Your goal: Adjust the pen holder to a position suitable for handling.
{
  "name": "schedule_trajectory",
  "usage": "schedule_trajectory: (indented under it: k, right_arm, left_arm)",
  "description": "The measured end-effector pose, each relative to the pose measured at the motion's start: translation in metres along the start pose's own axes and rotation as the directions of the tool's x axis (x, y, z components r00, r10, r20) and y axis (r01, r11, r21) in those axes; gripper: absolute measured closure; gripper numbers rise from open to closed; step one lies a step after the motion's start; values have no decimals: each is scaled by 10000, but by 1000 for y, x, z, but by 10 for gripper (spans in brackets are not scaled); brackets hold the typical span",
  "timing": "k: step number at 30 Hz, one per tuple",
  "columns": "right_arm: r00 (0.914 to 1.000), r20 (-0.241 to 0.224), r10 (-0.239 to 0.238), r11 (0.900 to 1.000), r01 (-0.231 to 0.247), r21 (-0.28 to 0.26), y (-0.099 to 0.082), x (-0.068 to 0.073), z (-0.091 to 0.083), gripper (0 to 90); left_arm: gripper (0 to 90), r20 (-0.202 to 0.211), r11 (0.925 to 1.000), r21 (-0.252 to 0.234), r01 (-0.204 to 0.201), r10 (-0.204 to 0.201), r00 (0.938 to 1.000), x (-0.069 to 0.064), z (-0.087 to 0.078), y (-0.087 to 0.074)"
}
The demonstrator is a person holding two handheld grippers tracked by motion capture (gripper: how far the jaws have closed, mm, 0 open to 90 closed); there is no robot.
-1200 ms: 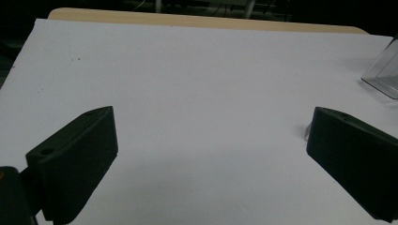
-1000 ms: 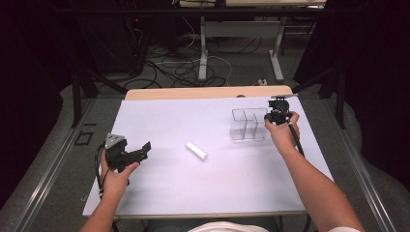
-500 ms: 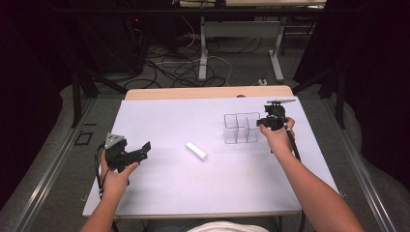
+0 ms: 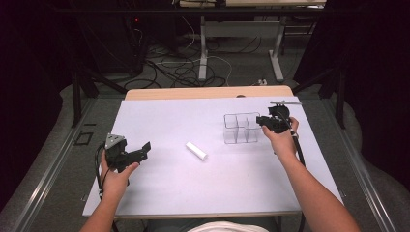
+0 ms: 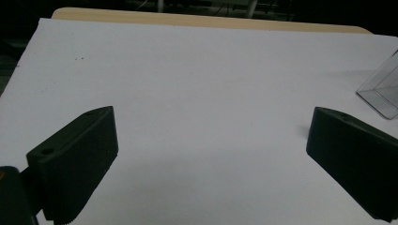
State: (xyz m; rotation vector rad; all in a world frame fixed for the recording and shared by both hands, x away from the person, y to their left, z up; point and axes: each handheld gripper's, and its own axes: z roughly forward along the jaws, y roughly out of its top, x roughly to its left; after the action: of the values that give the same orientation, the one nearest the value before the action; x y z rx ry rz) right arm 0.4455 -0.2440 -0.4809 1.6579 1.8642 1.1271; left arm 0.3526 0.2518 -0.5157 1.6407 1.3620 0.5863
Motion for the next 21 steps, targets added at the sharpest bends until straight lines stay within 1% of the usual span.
schedule_trajectory:
  k: [1, 2, 3, 5, 6, 8, 12, 15, 18, 21]
  right_arm:
    - [9997, 175, -140, 9998, 143, -158, -1, -2, -1, 797]
    - [9997, 175, -140, 9998, 143, -158, -1, -2, -1, 797]
    - [9996, 217, -181, 9995, 186, -238, -2, -4, -1, 818]
    - [9994, 327, -86, 9997, 94, -231, -4, -6, -1, 858]
    - [9993, 350, -120, 9993, 132, -339, -5, -7, -1, 874]
    - [9986, 504, -150, 9991, 170, -387, -7, -8, 0, 897]
    - [9987, 506, 29, 9999, -20, -171, -12, -10, 6, 899]
    - [9986, 534, -45, 10000, 43, 43, -15, -8, 11, 900]
    - [9956, 906, -239, 9997, 241, -7, -16, -4, 12, 900]
    - [9957, 919, -112, 9999, 110, 35, -17, -1, 11, 900]
  left_arm:
    - [25, -14, 10000, 3, -27, 27, 10000, 0, 0, 0]
    - [25, -12, 10000, -19, -38, 38, 10000, -1, 0, 0]
    - [25, 7, 10000, -23, -46, 46, 10000, -1, 0, 0]
    - [25, 0, 10000, 11, -1, 1, 10000, -1, 0, 0]
    - [25, -2, 10000, 11, 22, -22, 10000, -1, 1, 0]
    - [25, -11, 10000, 15, 16, -16, 10000, -1, 1, 0]
    - [26, -26, 10000, 16, -2, 2, 10000, -1, 0, 0]
    - [25, -69, 10000, 33, -24, 24, 10000, 0, 0, -1]
    - [25, -76, 10000, -18, 46, -46, 10000, 1, -1, -1]
    - [26, -96, 10000, -5, 42, -42, 9999, 1, 0, -1]
